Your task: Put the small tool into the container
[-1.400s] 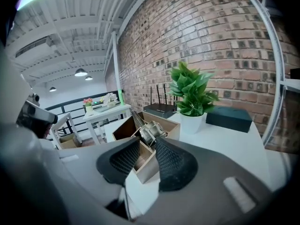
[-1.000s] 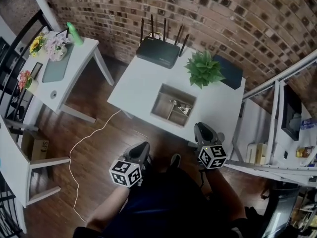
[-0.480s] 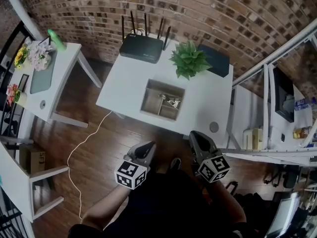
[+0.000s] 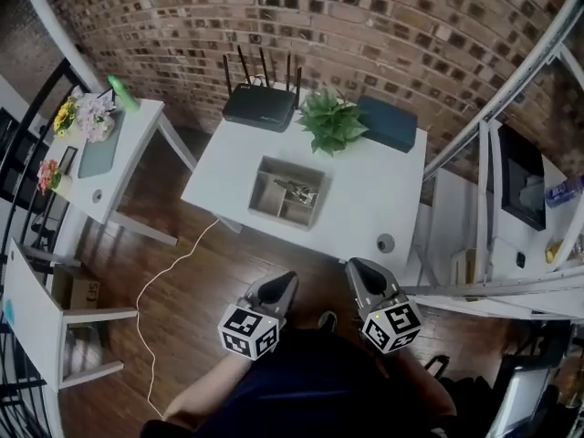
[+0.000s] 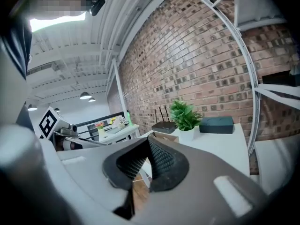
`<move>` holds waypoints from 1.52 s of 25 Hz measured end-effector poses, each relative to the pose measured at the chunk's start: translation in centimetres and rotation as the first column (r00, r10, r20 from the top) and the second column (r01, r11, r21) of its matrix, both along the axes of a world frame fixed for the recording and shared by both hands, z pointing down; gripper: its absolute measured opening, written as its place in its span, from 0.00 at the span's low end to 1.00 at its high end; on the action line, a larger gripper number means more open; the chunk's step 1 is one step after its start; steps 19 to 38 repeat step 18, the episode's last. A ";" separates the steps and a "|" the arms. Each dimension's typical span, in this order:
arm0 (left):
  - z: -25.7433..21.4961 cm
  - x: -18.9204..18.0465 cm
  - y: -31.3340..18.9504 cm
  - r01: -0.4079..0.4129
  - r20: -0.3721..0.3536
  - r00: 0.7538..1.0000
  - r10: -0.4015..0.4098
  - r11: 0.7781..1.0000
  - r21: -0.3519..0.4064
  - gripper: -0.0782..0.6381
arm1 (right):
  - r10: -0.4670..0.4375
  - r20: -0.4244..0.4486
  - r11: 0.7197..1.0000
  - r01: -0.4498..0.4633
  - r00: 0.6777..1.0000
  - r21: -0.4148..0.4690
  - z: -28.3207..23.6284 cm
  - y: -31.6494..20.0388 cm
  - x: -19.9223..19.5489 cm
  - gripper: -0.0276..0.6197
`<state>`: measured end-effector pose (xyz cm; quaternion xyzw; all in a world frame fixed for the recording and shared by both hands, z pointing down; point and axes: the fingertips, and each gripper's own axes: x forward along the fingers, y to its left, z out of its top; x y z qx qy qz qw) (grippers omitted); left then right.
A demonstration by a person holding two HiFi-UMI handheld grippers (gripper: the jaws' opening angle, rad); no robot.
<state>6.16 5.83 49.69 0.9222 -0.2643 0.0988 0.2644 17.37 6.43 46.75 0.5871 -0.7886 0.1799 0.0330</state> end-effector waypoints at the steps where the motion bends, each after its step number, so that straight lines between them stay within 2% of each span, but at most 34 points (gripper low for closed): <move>1: 0.0 0.4 0.5 0.008 0.007 1.000 -0.008 1.000 0.001 0.13 | -0.008 0.002 1.000 0.008 1.000 0.004 0.0 0.4 0.4 0.06; 6: -0.2 1.4 2.1 0.072 0.031 0.997 -0.072 0.997 0.014 0.13 | -0.046 0.005 0.998 0.046 0.999 0.034 0.1 1.9 2.2 0.06; 12: -0.1 3.2 3.7 0.108 0.032 0.994 -0.109 0.994 0.023 0.13 | -0.077 -0.006 0.995 0.078 0.997 0.059 -0.3 3.1 4.1 0.06; 18: -0.4 4.9 4.4 0.106 0.031 0.994 -0.107 0.994 0.030 0.12 | -0.087 -0.020 0.993 0.089 0.996 0.079 -1.1 3.6 5.5 0.06; 38: -0.4 4.9 4.4 0.106 0.031 0.994 -0.107 0.994 0.030 0.12 | -0.087 -0.020 0.993 0.089 0.996 0.079 -1.1 3.6 5.5 0.06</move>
